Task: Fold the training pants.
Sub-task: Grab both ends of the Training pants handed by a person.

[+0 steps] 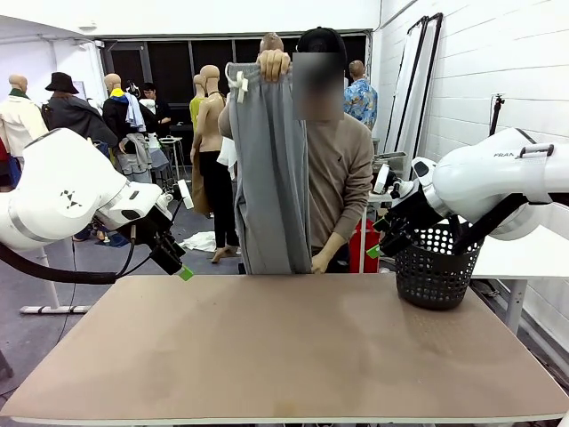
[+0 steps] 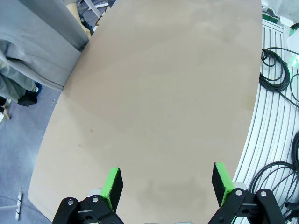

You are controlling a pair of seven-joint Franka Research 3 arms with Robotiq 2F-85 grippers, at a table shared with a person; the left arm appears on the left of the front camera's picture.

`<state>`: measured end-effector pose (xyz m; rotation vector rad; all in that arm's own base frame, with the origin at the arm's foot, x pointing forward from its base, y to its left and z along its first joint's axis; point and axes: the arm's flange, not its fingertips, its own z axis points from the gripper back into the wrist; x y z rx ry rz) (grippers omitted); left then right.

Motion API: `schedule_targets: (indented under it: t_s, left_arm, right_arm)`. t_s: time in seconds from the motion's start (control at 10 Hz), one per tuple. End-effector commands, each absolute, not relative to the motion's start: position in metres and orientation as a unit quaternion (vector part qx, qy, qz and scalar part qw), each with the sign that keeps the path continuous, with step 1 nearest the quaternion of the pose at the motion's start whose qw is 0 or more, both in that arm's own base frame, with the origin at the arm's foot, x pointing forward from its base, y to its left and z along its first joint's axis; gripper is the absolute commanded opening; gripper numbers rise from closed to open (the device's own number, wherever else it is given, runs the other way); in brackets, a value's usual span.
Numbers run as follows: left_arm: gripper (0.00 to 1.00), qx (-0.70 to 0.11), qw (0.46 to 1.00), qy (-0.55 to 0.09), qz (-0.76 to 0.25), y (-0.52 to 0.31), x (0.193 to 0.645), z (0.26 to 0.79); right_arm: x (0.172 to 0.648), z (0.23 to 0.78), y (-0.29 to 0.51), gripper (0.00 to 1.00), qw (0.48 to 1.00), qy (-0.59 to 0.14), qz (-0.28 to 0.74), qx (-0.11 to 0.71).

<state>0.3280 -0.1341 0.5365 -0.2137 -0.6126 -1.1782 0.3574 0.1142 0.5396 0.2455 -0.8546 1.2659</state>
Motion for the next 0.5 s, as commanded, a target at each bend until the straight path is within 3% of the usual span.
schedule_targets:
  t_s: [0.0, 0.4]
  left_arm:
    - [1.0, -0.104, 0.781, -0.282, -0.547, -0.1327, 0.329, 0.5345]
    - [1.0, -0.104, 0.781, -0.282, -0.547, -0.1327, 0.329, 0.5345]
  right_arm:
    - [0.3588, 0.5375, 0.1145, 1.0, 0.713, -0.387, 0.572, 0.124]
    - [0.3588, 0.5375, 0.1145, 1.0, 0.713, -0.387, 0.572, 0.124]
